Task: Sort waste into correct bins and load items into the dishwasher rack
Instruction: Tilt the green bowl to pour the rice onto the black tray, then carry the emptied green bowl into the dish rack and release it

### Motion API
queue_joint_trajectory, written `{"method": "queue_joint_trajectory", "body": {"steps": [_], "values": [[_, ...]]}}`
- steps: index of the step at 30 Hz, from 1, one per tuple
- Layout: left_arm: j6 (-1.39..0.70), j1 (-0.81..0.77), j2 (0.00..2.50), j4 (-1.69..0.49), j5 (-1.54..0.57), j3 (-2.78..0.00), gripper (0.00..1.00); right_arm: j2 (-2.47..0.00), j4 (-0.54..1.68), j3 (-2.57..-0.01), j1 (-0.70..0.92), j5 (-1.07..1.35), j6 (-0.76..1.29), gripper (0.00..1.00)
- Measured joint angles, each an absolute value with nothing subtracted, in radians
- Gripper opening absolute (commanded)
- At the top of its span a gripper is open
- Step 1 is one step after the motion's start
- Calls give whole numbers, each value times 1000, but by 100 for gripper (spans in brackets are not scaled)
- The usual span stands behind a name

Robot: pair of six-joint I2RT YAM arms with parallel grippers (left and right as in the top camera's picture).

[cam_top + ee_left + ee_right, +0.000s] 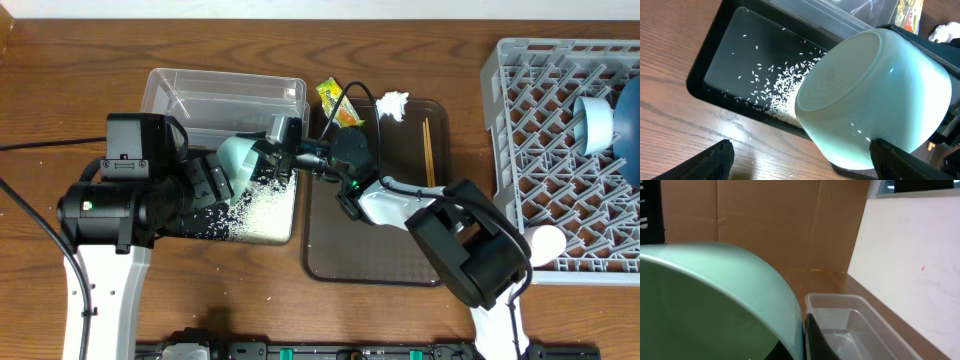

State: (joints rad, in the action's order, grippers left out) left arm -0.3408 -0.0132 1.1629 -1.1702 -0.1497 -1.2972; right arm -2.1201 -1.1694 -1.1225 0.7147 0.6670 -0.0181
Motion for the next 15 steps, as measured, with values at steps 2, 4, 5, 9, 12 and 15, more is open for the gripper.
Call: {"method": "queue_joint_trajectory", "body": {"steps": [2,4,5,9,12,15], "values": [[-341,-13,1163,-1170,-150,-1297,89,-2123,-1177,-1122,713,685,-11,1],[-341,-13,1162,-1170,-150,-1297,90,-2123,-1152,-1122,710,698,-10,1],[-340,-13,1163,-1170,-150,-1297,90,-2123,-1143,-1122,710,703,-8,1],[-341,-13,1163,-1169,-150,-1297,89,-2123,-1144,-1122,710,717,-7,1],[-340,-13,1163,-1170,-150,-1297,90,-2123,-1111,-1123,709,676,19,1],[-340,-13,1163,-1170,-150,-1297,89,-2123,-1048,-1122,694,605,104,1]]}}
